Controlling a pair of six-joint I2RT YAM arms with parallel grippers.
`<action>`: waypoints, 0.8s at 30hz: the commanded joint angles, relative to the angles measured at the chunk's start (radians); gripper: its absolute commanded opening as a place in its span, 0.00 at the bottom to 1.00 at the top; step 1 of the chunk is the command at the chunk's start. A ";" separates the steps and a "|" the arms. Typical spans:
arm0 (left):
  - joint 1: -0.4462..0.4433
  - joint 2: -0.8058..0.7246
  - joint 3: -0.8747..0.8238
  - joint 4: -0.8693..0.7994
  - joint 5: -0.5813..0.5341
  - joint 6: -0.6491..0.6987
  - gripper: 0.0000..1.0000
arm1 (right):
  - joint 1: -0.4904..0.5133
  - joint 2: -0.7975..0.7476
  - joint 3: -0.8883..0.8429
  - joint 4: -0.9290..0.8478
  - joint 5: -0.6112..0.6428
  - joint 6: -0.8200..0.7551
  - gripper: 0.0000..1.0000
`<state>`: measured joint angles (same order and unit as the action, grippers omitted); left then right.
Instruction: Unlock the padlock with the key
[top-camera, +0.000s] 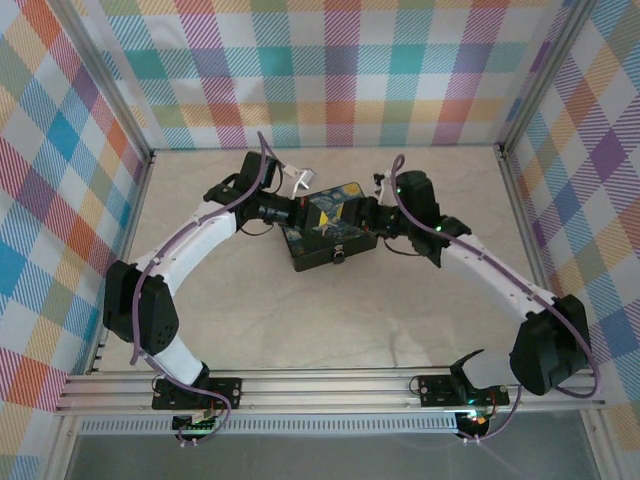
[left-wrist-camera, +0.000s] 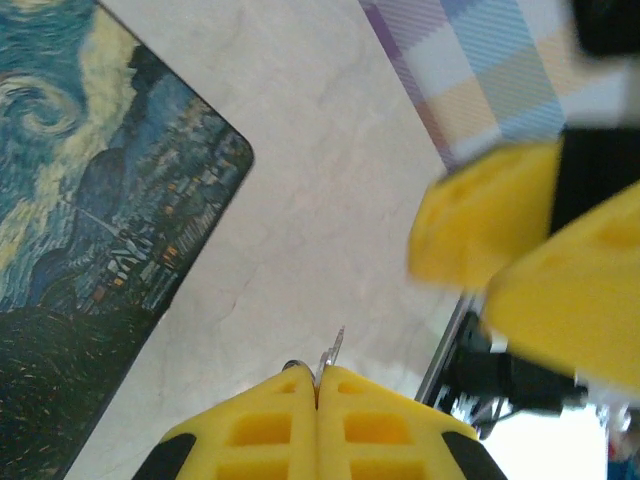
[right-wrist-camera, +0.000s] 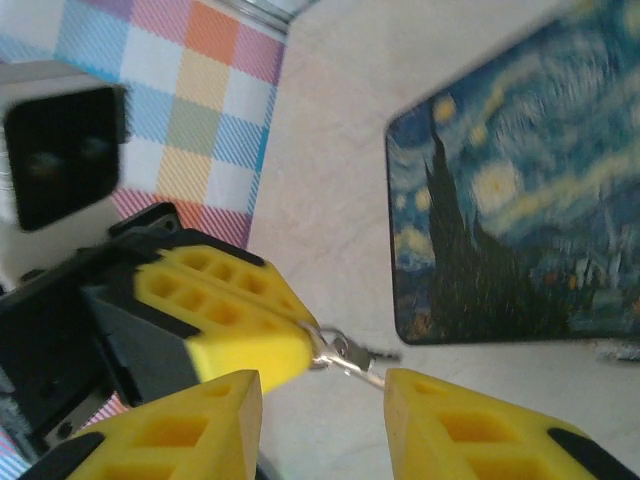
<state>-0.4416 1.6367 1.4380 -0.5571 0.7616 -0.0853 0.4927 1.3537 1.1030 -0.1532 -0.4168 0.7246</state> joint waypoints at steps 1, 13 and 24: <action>0.001 0.033 0.084 -0.316 0.113 0.284 0.00 | -0.052 -0.026 0.071 -0.282 -0.144 -0.426 0.33; 0.000 0.110 0.182 -0.492 0.217 0.446 0.00 | -0.081 0.116 0.176 -0.459 -0.516 -0.885 0.27; -0.005 0.092 0.179 -0.488 0.221 0.438 0.00 | -0.073 0.200 0.183 -0.389 -0.625 -0.868 0.24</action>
<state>-0.4427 1.7550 1.6001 -1.0222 0.9470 0.3340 0.4118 1.5440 1.2636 -0.5667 -0.9619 -0.1139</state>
